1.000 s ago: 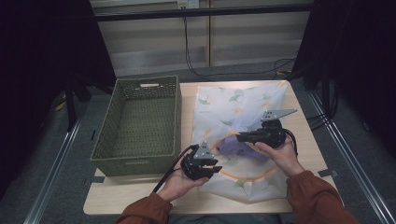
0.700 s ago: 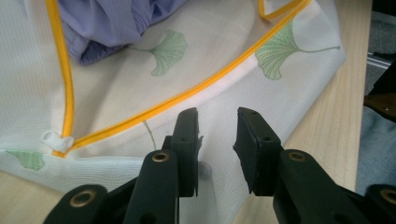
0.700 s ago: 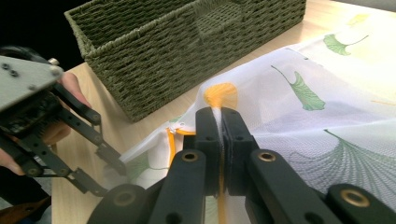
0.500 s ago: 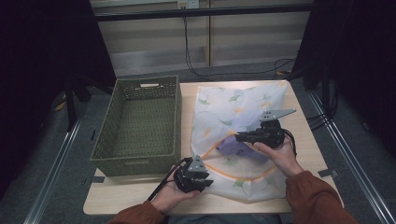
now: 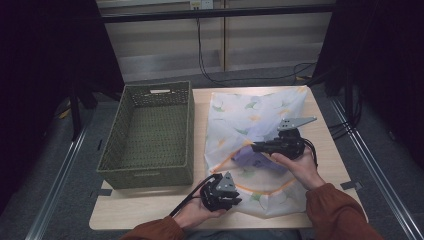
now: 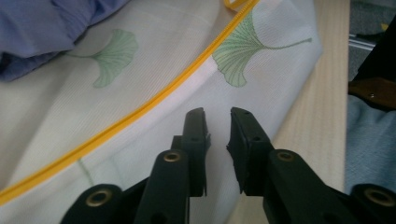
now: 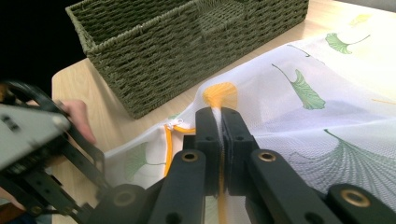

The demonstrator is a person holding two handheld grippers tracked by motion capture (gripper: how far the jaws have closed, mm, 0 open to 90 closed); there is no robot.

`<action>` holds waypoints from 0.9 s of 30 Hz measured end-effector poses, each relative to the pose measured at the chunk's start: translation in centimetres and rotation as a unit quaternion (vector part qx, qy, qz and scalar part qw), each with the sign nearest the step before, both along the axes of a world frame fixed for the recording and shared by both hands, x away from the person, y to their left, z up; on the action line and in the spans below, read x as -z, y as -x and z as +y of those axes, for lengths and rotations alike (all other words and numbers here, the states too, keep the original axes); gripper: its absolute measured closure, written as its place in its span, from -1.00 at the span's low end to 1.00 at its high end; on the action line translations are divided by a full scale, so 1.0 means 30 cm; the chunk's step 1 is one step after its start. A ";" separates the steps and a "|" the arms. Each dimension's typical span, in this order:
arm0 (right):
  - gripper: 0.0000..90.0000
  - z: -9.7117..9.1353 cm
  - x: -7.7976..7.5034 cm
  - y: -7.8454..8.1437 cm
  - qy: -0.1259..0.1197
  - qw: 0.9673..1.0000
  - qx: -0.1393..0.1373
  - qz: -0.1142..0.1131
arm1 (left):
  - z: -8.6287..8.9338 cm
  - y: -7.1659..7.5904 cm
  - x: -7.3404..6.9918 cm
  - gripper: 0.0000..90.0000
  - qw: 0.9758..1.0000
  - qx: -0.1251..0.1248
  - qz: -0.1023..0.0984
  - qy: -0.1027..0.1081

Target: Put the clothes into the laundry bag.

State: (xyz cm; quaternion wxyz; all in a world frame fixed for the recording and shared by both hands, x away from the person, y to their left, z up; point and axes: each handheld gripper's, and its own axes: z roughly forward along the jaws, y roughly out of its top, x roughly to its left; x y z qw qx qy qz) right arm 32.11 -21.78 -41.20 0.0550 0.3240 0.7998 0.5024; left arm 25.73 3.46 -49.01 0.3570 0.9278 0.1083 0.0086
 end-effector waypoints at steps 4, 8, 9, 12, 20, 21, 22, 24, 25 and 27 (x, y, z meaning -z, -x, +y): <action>0.95 0.004 -0.004 0.006 0.003 1.000 -0.001 -0.004 | -0.007 -0.017 0.004 0.76 1.000 -0.023 0.001 -0.005; 0.95 0.012 -0.015 0.019 0.005 1.000 -0.001 -0.018 | -0.015 -0.018 0.006 0.75 1.000 -0.025 -0.004 -0.004; 0.95 0.014 -0.019 0.024 0.007 1.000 -0.004 -0.020 | -0.016 -0.020 0.002 0.75 1.000 -0.020 -0.003 -0.011; 0.94 0.021 -0.028 0.036 0.009 1.000 -0.010 -0.023 | -0.025 -0.015 0.006 0.75 1.000 -0.027 -0.008 -0.005; 0.94 0.036 -0.040 0.078 0.010 0.999 -0.026 -0.025 | -0.025 -0.017 0.010 0.75 0.999 -0.032 -0.002 0.003; 0.94 0.034 -0.043 0.088 0.010 0.999 -0.027 -0.027 | -0.025 -0.016 0.011 0.75 0.999 -0.035 -0.001 0.006; 0.94 0.033 -0.043 0.093 0.008 0.999 -0.027 -0.028 | -0.024 -0.017 0.011 0.75 0.999 -0.034 -0.001 0.005; 0.94 0.029 -0.041 0.110 0.008 0.999 -0.030 -0.027 | -0.024 -0.016 0.011 0.75 0.999 -0.035 -0.002 0.004; 0.94 0.029 -0.041 0.110 0.008 0.999 -0.030 -0.027 | -0.024 -0.016 0.011 0.75 0.999 -0.035 -0.002 0.004; 0.94 0.027 -0.027 0.128 0.010 0.999 -0.034 -0.017 | -0.026 -0.013 0.011 0.75 0.999 -0.037 -0.003 0.005</action>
